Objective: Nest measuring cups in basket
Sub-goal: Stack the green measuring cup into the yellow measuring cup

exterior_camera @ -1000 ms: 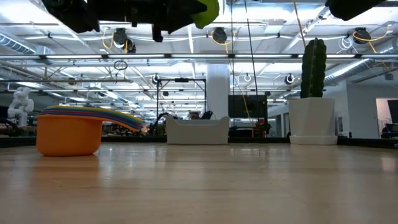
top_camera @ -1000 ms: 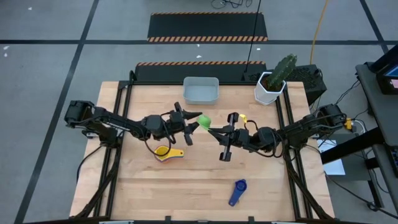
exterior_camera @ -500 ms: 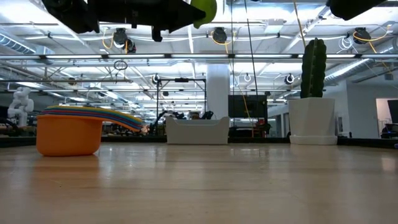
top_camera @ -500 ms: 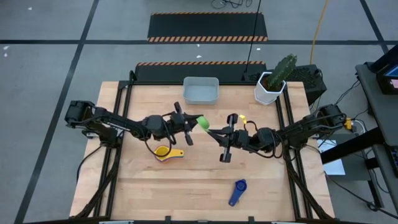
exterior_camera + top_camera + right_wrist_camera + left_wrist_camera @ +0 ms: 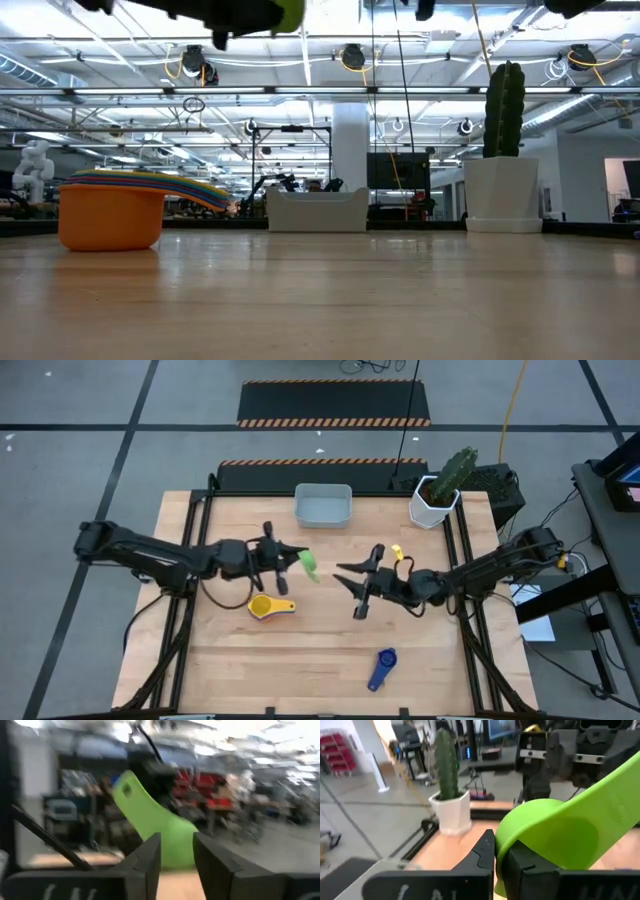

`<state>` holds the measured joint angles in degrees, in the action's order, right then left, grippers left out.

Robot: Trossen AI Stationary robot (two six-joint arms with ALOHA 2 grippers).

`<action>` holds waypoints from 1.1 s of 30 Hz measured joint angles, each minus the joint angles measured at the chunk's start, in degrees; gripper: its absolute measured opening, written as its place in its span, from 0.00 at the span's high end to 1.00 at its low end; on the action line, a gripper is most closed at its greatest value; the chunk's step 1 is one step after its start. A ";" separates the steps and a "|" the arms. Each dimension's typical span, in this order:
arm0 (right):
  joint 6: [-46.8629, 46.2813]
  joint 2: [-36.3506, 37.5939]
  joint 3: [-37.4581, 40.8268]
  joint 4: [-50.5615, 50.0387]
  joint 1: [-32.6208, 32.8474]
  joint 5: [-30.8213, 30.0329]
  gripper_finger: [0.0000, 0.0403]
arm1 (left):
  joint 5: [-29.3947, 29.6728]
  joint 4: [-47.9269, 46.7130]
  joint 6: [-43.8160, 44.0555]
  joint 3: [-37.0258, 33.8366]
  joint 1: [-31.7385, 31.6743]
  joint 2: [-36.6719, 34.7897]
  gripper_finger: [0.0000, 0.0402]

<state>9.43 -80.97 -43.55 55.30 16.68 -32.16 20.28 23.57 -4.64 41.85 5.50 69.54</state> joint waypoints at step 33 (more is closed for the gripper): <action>-18.84 12.24 0.00 -35.88 -2.82 7.35 0.64 | -7.47 -73.34 32.93 14.91 6.80 -12.59 0.98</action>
<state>-9.41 -68.73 -43.55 19.42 13.87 -24.80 12.81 -49.76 28.30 56.76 12.29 56.96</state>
